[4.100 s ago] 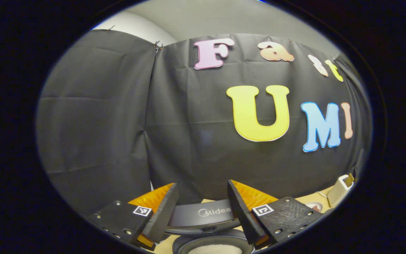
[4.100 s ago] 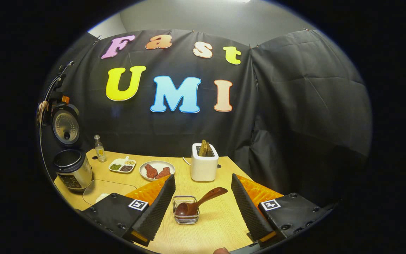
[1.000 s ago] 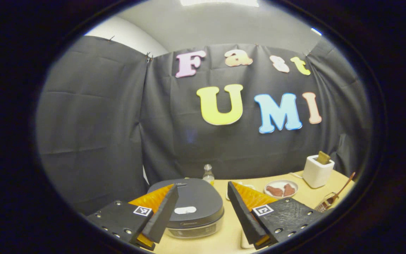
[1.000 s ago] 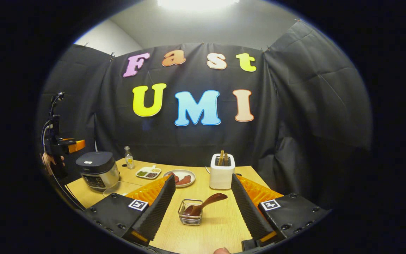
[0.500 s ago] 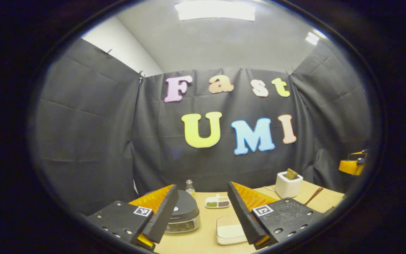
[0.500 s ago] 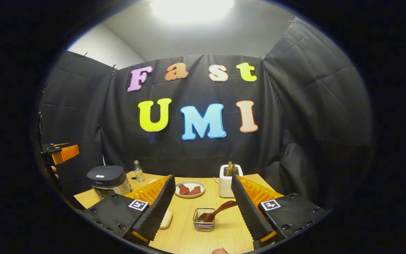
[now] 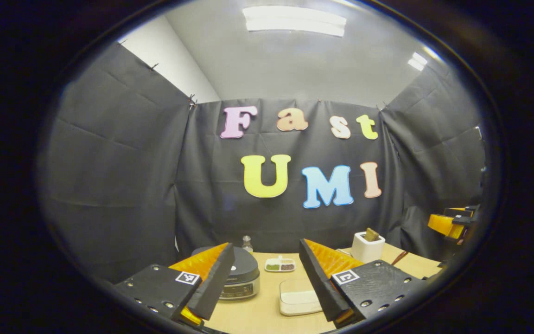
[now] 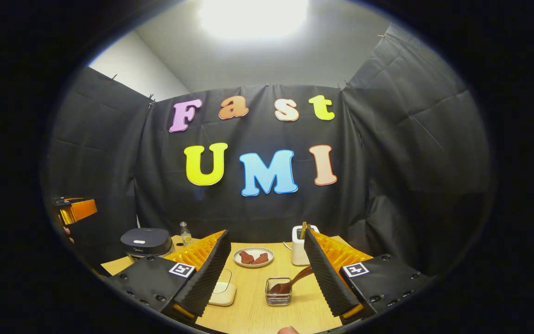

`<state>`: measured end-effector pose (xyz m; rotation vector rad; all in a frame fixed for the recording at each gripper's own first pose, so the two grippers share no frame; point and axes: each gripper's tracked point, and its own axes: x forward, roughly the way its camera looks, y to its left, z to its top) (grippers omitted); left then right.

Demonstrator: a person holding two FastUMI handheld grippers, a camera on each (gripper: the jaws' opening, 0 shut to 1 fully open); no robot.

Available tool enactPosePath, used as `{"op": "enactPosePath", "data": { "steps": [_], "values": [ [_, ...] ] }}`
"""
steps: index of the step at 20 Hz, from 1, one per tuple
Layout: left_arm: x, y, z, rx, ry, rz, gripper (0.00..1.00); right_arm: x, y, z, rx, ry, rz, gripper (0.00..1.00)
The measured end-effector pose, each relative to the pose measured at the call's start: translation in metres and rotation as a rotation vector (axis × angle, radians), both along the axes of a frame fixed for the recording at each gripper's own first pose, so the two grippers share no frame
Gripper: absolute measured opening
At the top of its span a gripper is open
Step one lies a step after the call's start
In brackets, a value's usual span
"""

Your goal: Close the left gripper, press the button to open the rice cooker; take a wooden spoon from the chopstick holder with the right hand, scoop a spoonful of rice and pour it into the rice cooker, then put the wooden spoon back into the chopstick holder.

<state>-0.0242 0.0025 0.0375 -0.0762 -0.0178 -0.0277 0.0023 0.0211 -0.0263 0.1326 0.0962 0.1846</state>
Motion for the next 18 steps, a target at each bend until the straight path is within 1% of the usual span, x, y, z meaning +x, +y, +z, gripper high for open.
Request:
{"op": "enactPosePath", "data": {
  "steps": [4, 5, 9, 10, 11, 17, 18],
  "values": [
    [-0.012, 0.003, 0.002, -0.005, -0.004, 0.001, 0.86, -0.005, 0.002, 0.006, -0.007, -0.013, 0.004, 0.99],
    [-0.014, 0.004, 0.002, 0.001, -0.002, -0.001, 0.87, -0.006, 0.004, 0.006, -0.009, -0.012, 0.007, 0.99],
    [-0.015, 0.002, 0.004, 0.003, -0.005, -0.007, 0.86, -0.007, 0.007, 0.008, -0.009, -0.013, 0.012, 0.99],
    [-0.015, 0.002, 0.005, 0.004, -0.007, -0.007, 0.86, -0.007, 0.008, 0.019, -0.010, -0.013, 0.013, 0.96],
    [-0.015, 0.002, 0.005, 0.007, -0.007, -0.009, 0.86, -0.007, 0.009, 0.019, -0.011, -0.014, 0.013, 0.99],
    [-0.012, 0.005, 0.002, -0.003, 0.001, -0.004, 0.87, -0.007, 0.011, 0.019, -0.019, -0.014, 0.009, 1.00],
    [-0.012, 0.006, 0.001, 0.000, 0.003, -0.002, 0.87, -0.006, 0.012, 0.017, -0.020, -0.011, 0.009, 0.96]
  ]
}}
